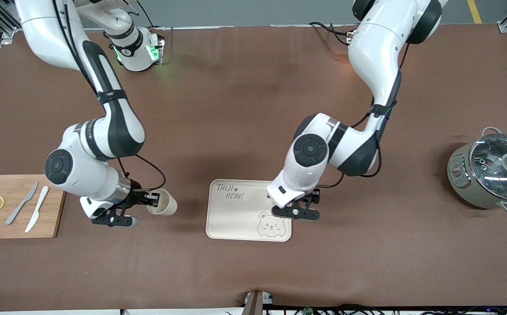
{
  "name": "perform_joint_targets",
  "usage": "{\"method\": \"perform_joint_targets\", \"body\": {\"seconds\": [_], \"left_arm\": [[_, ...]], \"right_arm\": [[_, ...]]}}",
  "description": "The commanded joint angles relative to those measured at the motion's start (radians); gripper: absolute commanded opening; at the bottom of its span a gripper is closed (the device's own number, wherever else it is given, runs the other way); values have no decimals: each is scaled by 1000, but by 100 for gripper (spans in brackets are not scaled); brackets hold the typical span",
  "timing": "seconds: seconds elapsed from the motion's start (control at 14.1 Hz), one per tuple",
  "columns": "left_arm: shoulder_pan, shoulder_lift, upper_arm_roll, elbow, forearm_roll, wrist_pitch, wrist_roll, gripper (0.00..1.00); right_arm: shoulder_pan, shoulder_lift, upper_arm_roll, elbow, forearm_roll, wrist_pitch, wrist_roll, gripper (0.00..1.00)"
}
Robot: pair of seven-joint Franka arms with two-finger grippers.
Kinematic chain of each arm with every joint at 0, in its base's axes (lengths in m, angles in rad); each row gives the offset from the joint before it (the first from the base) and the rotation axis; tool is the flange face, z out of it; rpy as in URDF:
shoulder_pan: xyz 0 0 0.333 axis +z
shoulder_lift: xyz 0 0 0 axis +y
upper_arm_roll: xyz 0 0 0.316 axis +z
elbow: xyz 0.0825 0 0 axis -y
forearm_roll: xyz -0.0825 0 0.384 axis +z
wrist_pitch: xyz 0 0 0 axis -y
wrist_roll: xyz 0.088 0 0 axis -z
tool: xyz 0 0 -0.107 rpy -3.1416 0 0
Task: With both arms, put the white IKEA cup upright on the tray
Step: 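Open and withdraw the left gripper while the right gripper carries its cup toward the tray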
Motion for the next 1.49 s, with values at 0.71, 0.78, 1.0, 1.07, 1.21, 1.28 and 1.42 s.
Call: {"method": "perform_joint_targets", "body": {"seconds": [0.71,0.78,1.0,1.07,1.21,1.28,1.42], "left_arm": [[347,-427,-26,-275,-7,-225,231,100],[371,-446,-31,-295,-7,-224,242,100],[437,-495,-34,-332,-36,-224,310,100],[448,-513,-32,-347,-44,-224,323,100],[501,-580,-32,-427,-44,-190,325,100],[524,-640,-34,-508,-45,-135,332,100],[548,-716,-32,-585,-50,-102,343,100]], "right_arm": [[163,165,-16,214,-53,22,330,0],[169,175,-15,218,-63,36,350,0],[194,201,-16,218,-71,78,384,0],[200,214,-16,218,-74,101,389,0],[212,237,-16,218,-87,134,402,0],[218,243,-16,218,-90,144,412,0],[224,261,-16,216,-113,167,422,0]]}}
